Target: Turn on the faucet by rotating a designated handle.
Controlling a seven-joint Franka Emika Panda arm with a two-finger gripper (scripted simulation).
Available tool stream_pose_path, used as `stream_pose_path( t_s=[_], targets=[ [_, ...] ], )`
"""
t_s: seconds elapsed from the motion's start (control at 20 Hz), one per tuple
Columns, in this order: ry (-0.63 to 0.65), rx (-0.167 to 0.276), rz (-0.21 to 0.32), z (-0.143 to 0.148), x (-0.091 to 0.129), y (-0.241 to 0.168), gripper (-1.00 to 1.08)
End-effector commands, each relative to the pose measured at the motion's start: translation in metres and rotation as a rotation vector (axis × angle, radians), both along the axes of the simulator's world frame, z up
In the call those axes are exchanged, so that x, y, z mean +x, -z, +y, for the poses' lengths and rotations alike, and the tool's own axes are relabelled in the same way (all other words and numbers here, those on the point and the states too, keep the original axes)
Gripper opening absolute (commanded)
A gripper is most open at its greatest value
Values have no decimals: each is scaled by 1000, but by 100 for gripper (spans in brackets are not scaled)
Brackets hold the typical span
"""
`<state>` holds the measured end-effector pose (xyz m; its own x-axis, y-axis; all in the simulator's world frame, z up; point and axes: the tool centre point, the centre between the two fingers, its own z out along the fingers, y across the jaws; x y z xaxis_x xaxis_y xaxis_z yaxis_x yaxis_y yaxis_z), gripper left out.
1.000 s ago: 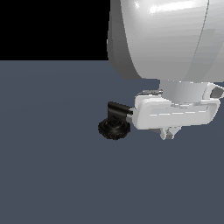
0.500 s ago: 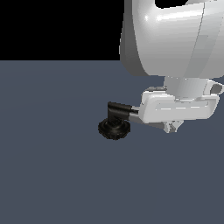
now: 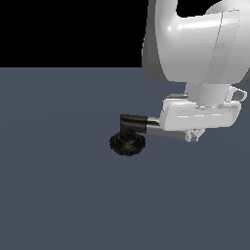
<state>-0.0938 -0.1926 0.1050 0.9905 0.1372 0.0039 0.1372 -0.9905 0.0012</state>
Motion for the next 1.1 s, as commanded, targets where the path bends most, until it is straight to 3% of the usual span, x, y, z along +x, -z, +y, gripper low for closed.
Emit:
stream_pose_path(
  t_s=[0.0, 1.05],
  targets=[
    [-18, 1, 0, 3, 12, 2, -100],
    [-14, 1, 4, -35, 66, 4, -100]
  ],
)
